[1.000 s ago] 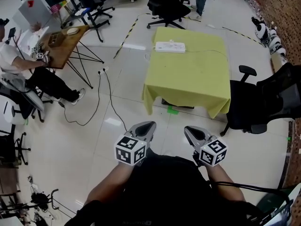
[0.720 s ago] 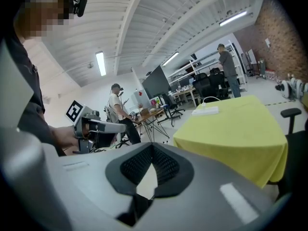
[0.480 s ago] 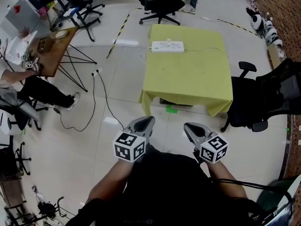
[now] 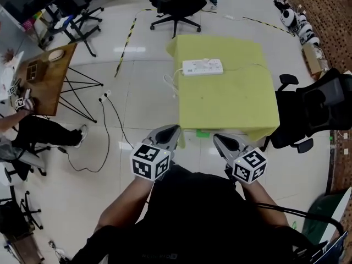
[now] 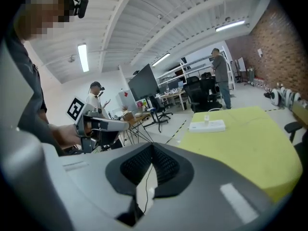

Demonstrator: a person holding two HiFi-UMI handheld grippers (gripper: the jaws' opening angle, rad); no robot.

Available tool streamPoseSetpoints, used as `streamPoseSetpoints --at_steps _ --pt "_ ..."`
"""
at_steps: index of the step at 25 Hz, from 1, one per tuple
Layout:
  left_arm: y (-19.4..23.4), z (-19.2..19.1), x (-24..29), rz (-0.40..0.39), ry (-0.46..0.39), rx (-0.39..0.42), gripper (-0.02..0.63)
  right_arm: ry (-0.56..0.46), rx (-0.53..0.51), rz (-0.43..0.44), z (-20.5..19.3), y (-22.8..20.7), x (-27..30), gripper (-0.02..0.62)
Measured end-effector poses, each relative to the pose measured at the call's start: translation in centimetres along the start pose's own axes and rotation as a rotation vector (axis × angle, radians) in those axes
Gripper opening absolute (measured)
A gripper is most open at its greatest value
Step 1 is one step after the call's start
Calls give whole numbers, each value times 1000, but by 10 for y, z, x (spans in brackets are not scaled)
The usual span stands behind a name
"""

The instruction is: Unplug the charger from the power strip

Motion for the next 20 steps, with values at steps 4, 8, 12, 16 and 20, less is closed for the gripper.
streamPoseSetpoints --at_steps 4,8,12,16,20 --pt "50 11 4 -37 2 31 5 -26 4 -39 21 11 42 3" --pt "80 19 11 -66 1 44 5 -28 -7 -62 37 17 67 3" --pt "91 22 22 -76 -2 32 6 -5 -17 -66 41 13 80 3" --pt "98 19 33 -66 15 23 6 12 -16 -51 46 4 90 3" --pt "102 25 44 -20 11 21 5 33 -30 -16 55 -10 95 3"
Point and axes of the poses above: the fingertips, and each gripper's own axes: x forward along the fingers, y to its left, z out of its top, the point moved 5 cm from there along -x, backward along the fingers, and after that the axes turned 12 degrees about x, right-handed, at the moved point
